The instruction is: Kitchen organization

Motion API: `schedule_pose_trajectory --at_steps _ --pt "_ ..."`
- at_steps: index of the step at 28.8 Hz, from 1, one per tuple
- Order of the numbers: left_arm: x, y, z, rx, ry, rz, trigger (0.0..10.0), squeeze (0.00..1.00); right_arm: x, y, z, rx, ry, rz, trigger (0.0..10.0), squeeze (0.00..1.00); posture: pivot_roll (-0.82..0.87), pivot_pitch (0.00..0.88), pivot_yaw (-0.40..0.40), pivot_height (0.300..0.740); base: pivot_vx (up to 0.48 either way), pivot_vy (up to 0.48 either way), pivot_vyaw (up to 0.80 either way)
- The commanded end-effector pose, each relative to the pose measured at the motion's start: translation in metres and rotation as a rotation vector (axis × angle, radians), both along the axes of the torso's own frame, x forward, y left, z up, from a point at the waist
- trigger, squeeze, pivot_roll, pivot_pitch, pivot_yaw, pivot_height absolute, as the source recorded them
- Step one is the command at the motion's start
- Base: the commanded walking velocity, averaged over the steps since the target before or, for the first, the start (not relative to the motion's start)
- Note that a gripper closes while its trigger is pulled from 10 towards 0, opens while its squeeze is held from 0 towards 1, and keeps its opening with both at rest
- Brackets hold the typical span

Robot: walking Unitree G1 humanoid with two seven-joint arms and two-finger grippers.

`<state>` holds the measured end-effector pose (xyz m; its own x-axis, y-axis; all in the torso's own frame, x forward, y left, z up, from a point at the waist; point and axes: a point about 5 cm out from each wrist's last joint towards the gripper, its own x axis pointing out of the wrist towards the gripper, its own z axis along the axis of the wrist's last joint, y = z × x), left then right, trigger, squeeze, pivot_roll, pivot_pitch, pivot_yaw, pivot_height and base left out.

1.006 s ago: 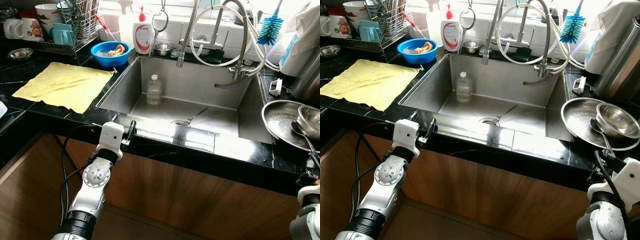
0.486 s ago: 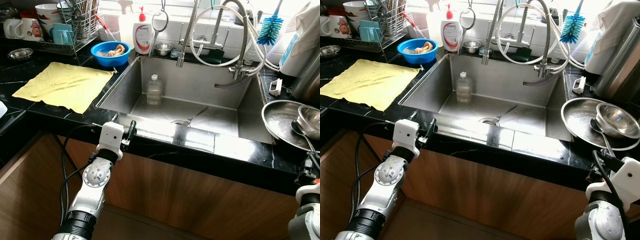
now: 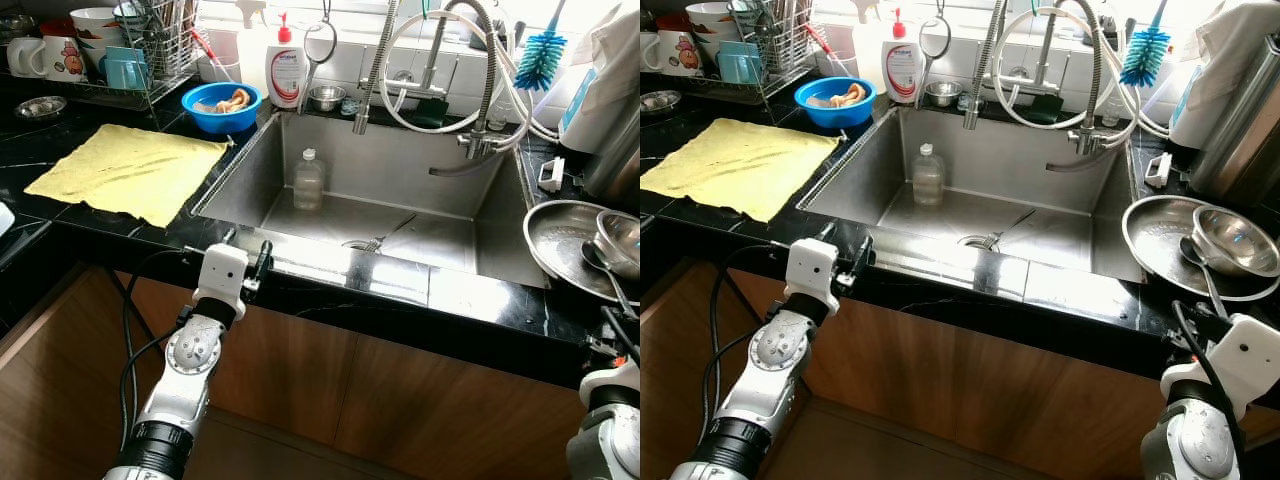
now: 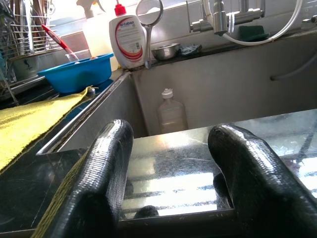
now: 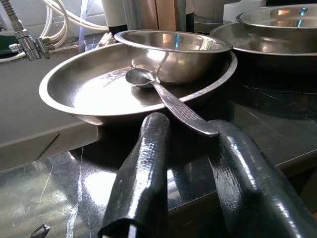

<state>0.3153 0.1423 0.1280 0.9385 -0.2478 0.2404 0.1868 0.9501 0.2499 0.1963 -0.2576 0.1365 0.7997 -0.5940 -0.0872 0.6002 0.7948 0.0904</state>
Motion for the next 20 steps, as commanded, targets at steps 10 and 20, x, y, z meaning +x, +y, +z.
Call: schedule_pose_trajectory --at_steps 10,20 --pt "-0.001 0.003 -0.008 0.024 0.041 0.008 10.0 0.00 0.007 0.007 0.003 0.014 -0.024 0.039 4.6 0.00 -0.01 0.000 -0.038 0.740 0.000 0.000 0.00" --pt "-0.001 0.003 -0.007 0.027 0.040 0.012 10.0 0.00 0.015 0.016 0.005 0.034 -0.036 0.101 10.0 0.00 -0.01 0.000 -0.039 0.740 0.000 0.000 0.00"
